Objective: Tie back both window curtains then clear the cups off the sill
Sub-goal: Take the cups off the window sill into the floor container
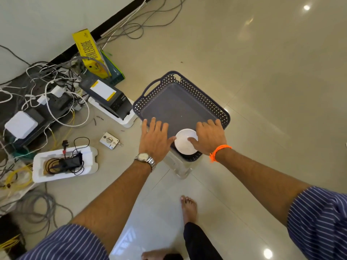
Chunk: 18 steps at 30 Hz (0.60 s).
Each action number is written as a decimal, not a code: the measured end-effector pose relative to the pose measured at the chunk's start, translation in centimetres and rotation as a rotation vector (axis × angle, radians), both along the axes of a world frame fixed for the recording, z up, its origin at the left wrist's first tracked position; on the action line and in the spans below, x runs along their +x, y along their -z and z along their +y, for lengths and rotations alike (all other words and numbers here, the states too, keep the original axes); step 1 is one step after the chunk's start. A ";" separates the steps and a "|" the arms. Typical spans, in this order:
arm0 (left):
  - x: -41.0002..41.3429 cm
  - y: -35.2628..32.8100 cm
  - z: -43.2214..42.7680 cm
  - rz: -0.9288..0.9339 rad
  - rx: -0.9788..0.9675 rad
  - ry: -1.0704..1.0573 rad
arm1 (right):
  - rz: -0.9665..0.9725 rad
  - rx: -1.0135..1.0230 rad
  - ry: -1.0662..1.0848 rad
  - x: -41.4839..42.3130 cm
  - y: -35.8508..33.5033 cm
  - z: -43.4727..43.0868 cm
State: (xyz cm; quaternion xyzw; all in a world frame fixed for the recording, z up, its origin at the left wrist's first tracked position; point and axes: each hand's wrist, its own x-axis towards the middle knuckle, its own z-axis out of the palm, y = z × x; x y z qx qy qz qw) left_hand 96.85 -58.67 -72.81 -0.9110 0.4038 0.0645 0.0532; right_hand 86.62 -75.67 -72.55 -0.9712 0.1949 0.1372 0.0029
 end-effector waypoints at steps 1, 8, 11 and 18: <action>0.3 -0.6 0.8 -0.006 -0.018 0.003 | -0.021 0.003 -0.015 0.5 -0.8 0.4; 2.5 -4.7 8.0 -0.048 -0.149 -0.165 | -0.204 -0.012 -0.176 5.7 -5.8 5.8; 3.8 -7.2 12.5 -0.089 -0.184 -0.252 | -0.274 0.037 -0.247 8.3 -8.4 10.0; 6.0 -12.6 28.3 -0.168 -0.149 -0.515 | -0.385 0.040 -0.531 14.1 -14.7 24.0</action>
